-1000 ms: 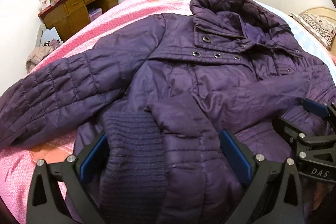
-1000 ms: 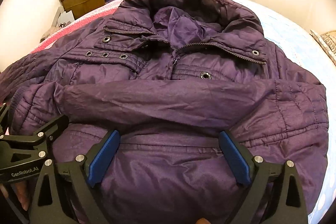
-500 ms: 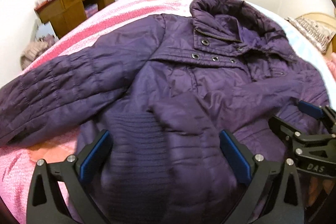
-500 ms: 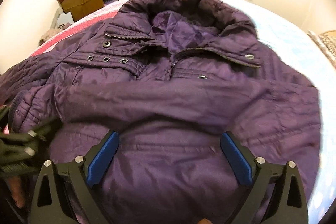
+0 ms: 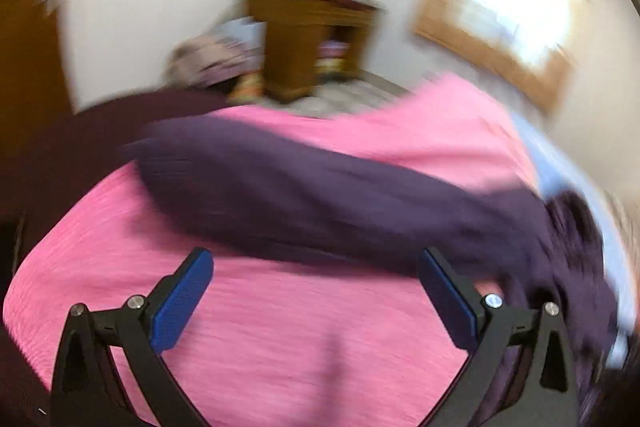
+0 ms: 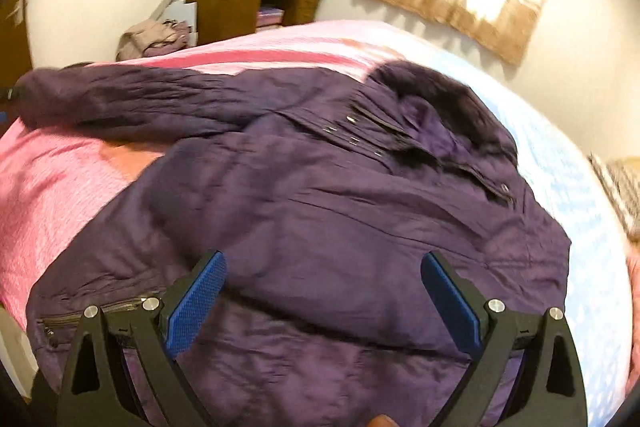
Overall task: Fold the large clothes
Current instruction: 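Grasp the other sleeve cuff with the left gripper and lift it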
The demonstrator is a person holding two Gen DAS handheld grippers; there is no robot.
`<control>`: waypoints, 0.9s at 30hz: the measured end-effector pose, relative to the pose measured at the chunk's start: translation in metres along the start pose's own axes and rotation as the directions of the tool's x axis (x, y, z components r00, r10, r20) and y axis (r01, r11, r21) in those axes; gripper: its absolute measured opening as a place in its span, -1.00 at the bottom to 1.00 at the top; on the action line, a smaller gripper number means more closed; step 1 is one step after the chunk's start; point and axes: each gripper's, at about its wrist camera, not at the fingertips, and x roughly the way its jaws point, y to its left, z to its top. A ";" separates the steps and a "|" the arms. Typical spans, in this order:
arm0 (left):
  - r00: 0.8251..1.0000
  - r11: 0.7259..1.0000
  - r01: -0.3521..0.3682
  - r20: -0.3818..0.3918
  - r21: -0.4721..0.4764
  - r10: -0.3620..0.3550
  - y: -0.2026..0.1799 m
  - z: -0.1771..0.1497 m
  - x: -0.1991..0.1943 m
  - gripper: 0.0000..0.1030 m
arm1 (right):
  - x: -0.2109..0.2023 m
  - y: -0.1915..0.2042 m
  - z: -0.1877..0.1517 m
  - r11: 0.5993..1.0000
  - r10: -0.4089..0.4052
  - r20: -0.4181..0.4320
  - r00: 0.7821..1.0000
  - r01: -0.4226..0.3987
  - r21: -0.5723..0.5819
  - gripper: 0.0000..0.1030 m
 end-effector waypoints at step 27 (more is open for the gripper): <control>0.943 0.928 0.331 0.045 -0.168 -0.329 0.092 0.047 0.002 -0.45 | -0.028 -0.022 -0.025 0.997 0.001 0.045 0.999 -0.004 0.072 0.90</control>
